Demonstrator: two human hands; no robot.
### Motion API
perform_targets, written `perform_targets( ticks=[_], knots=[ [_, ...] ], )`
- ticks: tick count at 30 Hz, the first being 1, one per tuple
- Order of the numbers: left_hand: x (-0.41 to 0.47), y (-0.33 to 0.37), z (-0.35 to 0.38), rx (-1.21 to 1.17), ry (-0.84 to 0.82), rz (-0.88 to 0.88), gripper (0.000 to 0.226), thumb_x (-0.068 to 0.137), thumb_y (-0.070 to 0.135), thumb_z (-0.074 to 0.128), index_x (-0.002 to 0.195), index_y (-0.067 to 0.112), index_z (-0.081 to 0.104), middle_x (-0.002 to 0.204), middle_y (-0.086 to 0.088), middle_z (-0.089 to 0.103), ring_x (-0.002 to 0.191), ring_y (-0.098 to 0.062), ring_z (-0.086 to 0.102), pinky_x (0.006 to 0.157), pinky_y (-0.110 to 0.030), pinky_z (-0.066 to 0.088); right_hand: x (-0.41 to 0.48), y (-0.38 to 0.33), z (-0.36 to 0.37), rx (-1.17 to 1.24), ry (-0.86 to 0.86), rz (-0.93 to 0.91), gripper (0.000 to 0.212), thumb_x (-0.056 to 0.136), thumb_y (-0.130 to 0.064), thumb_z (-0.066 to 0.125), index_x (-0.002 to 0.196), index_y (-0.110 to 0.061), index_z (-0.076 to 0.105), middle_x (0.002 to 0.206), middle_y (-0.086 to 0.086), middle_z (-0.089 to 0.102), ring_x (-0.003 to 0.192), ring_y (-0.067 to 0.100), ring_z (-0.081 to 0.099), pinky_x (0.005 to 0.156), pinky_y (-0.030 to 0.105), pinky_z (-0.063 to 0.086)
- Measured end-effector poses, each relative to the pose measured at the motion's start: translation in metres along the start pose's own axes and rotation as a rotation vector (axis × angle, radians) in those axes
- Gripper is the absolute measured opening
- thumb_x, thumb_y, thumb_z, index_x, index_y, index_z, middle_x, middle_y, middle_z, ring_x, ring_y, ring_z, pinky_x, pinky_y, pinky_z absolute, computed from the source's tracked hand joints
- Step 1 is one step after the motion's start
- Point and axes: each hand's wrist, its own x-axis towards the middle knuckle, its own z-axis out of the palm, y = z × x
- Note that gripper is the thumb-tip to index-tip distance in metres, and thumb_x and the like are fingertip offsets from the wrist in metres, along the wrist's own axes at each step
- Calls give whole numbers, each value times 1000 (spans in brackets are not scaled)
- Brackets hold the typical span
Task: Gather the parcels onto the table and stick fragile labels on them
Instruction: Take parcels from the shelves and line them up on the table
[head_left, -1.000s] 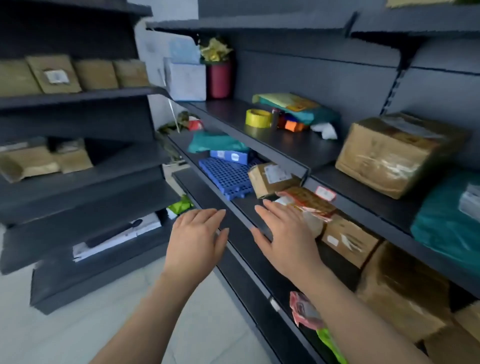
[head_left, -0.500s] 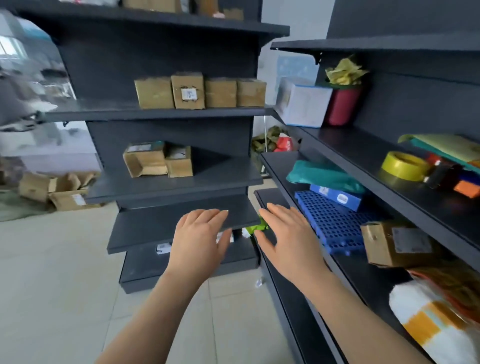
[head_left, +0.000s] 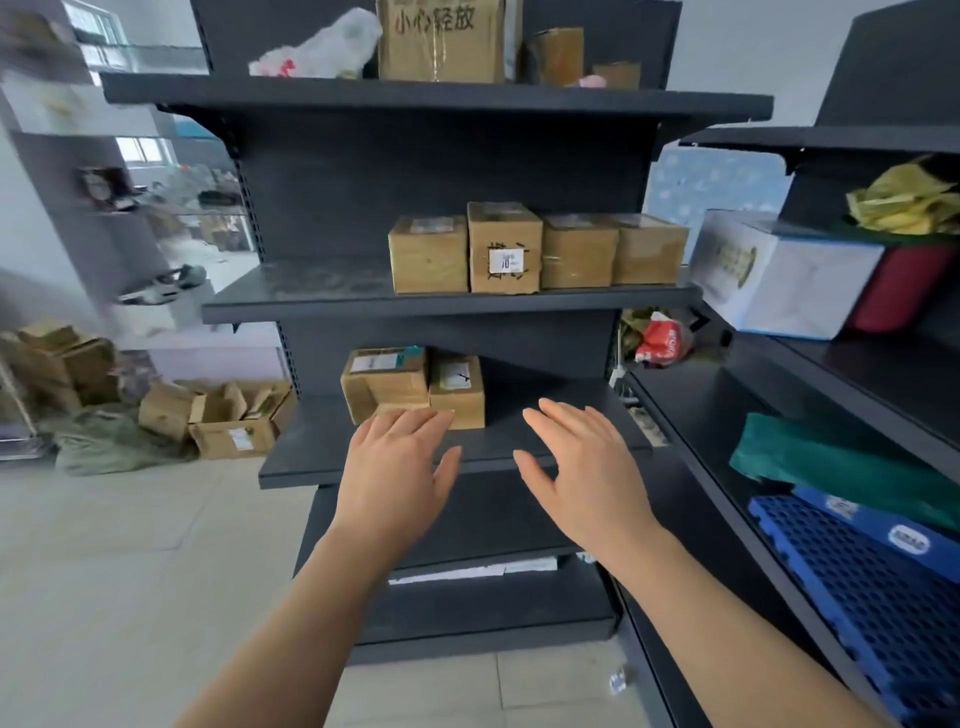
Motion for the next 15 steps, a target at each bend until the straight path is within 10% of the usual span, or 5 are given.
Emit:
perform_targets(
  ticks=[15],
  knots=[
    [198,-90,66,8,70,-120,45,92,39,52,134,22,52,131,1,58,120,-25,51,102,-40,37,228,49,83,-17,20,-137,42,91,-34,60,127,-12,59,130,7,60,121,26,54,106,42,38]
  ],
)
